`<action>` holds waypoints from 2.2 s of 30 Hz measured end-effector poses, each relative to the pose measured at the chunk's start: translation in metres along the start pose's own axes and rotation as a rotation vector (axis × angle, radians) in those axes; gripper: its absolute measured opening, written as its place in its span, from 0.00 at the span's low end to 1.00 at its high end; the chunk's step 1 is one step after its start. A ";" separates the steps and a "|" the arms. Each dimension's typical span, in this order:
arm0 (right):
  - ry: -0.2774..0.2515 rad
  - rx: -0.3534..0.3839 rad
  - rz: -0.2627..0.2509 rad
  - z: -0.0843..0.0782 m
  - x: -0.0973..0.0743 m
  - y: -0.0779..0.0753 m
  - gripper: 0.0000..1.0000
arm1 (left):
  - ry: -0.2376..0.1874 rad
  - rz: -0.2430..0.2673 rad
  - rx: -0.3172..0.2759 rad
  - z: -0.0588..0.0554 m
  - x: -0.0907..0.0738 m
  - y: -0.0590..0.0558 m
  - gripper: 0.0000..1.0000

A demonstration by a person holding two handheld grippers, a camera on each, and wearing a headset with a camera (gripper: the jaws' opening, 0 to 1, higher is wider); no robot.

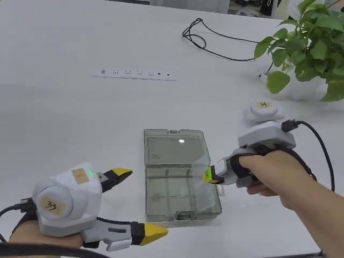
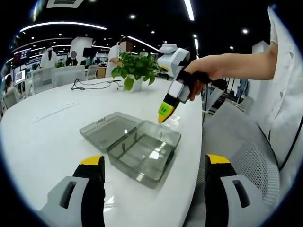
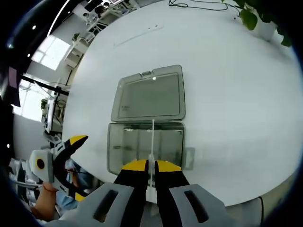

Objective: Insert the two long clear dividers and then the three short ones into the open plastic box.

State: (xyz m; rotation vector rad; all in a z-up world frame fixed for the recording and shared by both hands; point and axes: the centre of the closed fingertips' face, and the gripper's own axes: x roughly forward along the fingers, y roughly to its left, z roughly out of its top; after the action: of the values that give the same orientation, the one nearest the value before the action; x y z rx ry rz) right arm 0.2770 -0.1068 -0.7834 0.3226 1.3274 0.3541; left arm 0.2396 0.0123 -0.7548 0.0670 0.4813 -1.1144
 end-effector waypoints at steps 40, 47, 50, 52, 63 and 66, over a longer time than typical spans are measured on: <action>0.001 -0.003 -0.009 0.000 0.012 0.003 0.07 | -0.021 0.006 -0.028 0.005 0.000 0.002 0.86; -0.018 -0.003 -0.010 -0.002 0.010 0.003 0.06 | -0.023 0.008 -0.031 0.005 0.001 0.002 0.85; -0.035 0.005 -0.011 -0.002 0.009 0.000 0.06 | -0.023 0.007 -0.034 0.004 0.001 0.002 0.85; -0.041 0.010 -0.013 -0.003 0.008 -0.001 0.06 | -0.023 0.004 -0.034 0.005 0.002 0.002 0.85; -0.052 0.021 -0.013 -0.003 0.011 -0.002 0.06 | -0.025 0.003 -0.034 0.006 0.002 0.002 0.85; -0.050 0.022 -0.015 -0.002 0.012 -0.003 0.06 | -0.024 0.005 -0.036 0.005 0.002 0.002 0.85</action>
State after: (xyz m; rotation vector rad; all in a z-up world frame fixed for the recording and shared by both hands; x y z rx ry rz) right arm 0.2773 -0.1044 -0.7954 0.3380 1.2848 0.3169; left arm 0.2438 0.0103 -0.7511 0.0237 0.4794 -1.1002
